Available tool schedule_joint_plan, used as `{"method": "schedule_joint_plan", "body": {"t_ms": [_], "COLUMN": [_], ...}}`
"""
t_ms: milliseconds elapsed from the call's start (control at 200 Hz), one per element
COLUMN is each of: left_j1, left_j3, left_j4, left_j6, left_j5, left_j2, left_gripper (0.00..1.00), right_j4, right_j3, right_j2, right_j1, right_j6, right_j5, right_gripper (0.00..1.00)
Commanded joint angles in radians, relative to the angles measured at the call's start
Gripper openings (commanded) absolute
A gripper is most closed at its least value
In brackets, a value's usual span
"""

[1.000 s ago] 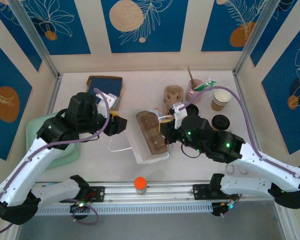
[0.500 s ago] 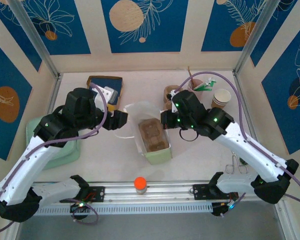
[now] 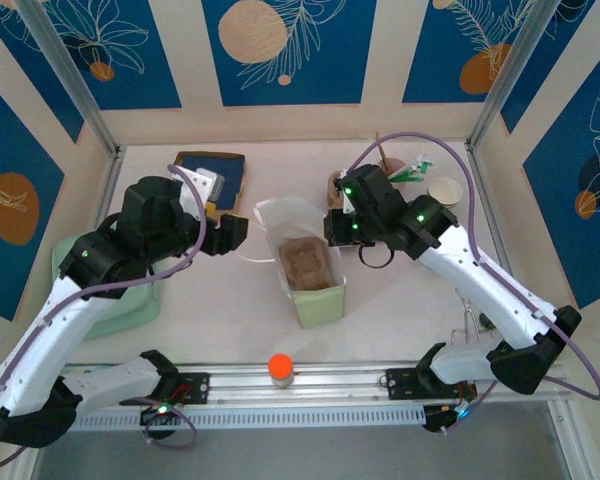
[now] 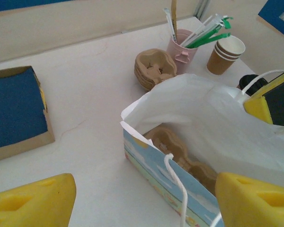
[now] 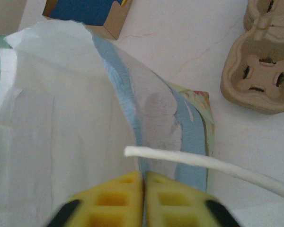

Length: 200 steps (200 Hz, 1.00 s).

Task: Pack the takeout coffee

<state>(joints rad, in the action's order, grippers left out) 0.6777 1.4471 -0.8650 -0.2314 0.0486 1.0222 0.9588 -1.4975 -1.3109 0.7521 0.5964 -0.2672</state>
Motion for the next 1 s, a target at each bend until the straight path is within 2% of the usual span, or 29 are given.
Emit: {"method": "schedule_joint_plan", "body": {"t_ms": [0,85,140,280,460,590,620,635,690,785,996], "left_j1": [0.008,0.008,0.008,0.008,0.006,0.003,0.002,0.002,0.000,-0.002,-0.003], "left_j3": [-0.031,-0.077,-0.106,-0.163,-0.235,-0.279,-0.286,-0.290,-0.303,-0.325,-0.395], "left_j4": [0.024,0.044,0.058,0.085,0.125,0.147,0.150,0.153,0.157,0.171,0.236], "left_j6": [-0.014,-0.024,-0.030,-0.047,-0.066,-0.078,-0.081,-0.083,-0.087,-0.098,-0.106], "left_j5": [0.034,0.036,0.033,0.032,0.049,0.059,0.060,0.060,0.060,0.063,0.034], "left_j2": [-0.024,-0.037,-0.043,-0.062,-0.106,-0.124,-0.126,-0.126,-0.133,-0.149,-0.204], "left_gripper": [0.78,0.78,0.78,0.79,0.80,0.80,0.80,0.80,0.80,0.81,0.81], "right_j4": [0.061,0.100,0.133,0.212,0.323,0.367,0.377,0.383,0.403,0.433,0.402], "right_j3": [-0.063,-0.102,-0.138,-0.243,-0.363,-0.417,-0.431,-0.440,-0.468,-0.501,-0.429], "right_j2": [-0.009,-0.010,-0.013,-0.022,-0.017,0.004,0.008,0.010,0.012,0.025,0.108], "right_j1": [0.000,0.013,0.025,0.058,0.075,0.063,0.057,0.053,0.042,0.005,-0.260], "right_j6": [-0.033,-0.037,-0.041,-0.049,-0.019,0.003,0.008,0.010,0.015,0.014,-0.007], "right_j5": [-0.013,-0.036,-0.060,-0.103,-0.165,-0.202,-0.205,-0.205,-0.209,-0.212,-0.079], "right_gripper": [0.28,0.46,0.53,0.60,0.63,0.71,0.76,0.83,1.00,0.99,0.99]}}
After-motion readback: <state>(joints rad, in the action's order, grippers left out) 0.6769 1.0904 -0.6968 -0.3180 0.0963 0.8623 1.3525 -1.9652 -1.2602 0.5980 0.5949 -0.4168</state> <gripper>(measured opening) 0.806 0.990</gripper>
